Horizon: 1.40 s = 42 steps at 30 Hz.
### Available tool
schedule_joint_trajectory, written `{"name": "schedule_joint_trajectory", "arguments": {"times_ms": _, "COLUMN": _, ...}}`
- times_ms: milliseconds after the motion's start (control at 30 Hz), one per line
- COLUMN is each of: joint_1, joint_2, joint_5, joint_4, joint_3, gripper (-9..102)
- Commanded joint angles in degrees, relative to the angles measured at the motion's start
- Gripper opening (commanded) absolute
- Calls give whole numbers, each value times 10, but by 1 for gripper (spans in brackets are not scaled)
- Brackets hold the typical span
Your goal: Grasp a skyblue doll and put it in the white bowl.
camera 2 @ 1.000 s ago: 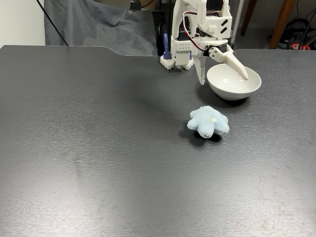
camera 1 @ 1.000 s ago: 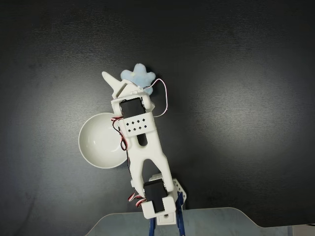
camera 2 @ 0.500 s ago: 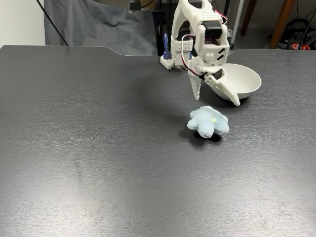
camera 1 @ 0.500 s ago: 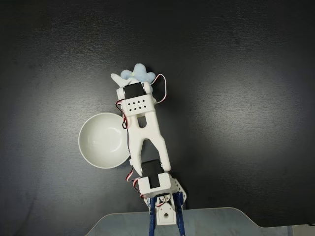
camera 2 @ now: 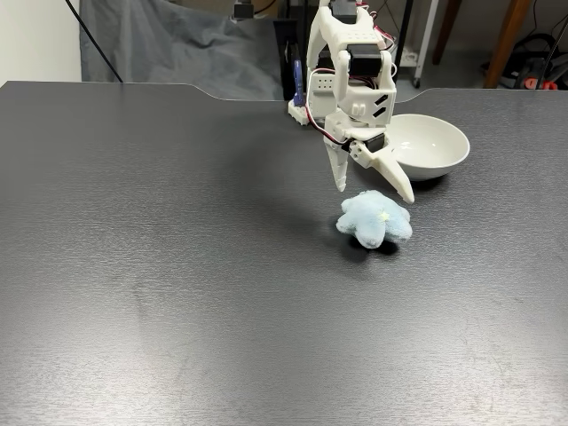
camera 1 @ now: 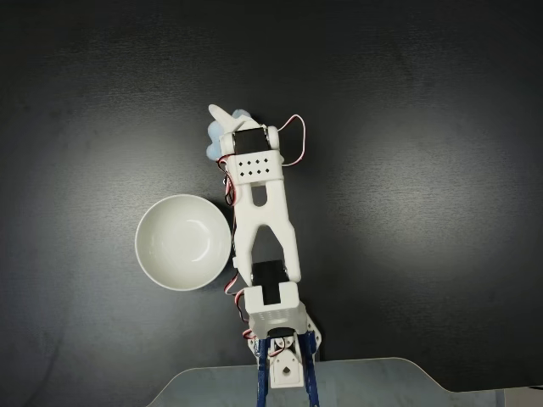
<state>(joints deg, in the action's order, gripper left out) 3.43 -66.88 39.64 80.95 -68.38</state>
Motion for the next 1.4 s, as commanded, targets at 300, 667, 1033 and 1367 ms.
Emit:
{"name": "schedule_joint_trajectory", "arguments": {"times_ms": 300, "joint_1": -4, "joint_2": 64, "joint_5": 6, "joint_4": -4, "joint_3": 42, "gripper": 68}}
{"name": "schedule_joint_trajectory", "arguments": {"times_ms": 667, "joint_1": 1, "joint_2": 96, "joint_5": 6, "joint_4": -4, "joint_3": 43, "gripper": 68}}
{"name": "schedule_joint_trajectory", "arguments": {"times_ms": 1033, "joint_1": 1, "joint_2": 99, "joint_5": 6, "joint_4": -4, "joint_3": 43, "gripper": 68}}
{"name": "schedule_joint_trajectory", "arguments": {"times_ms": 1367, "joint_1": 1, "joint_2": 100, "joint_5": 6, "joint_4": -4, "joint_3": 43, "gripper": 59}}
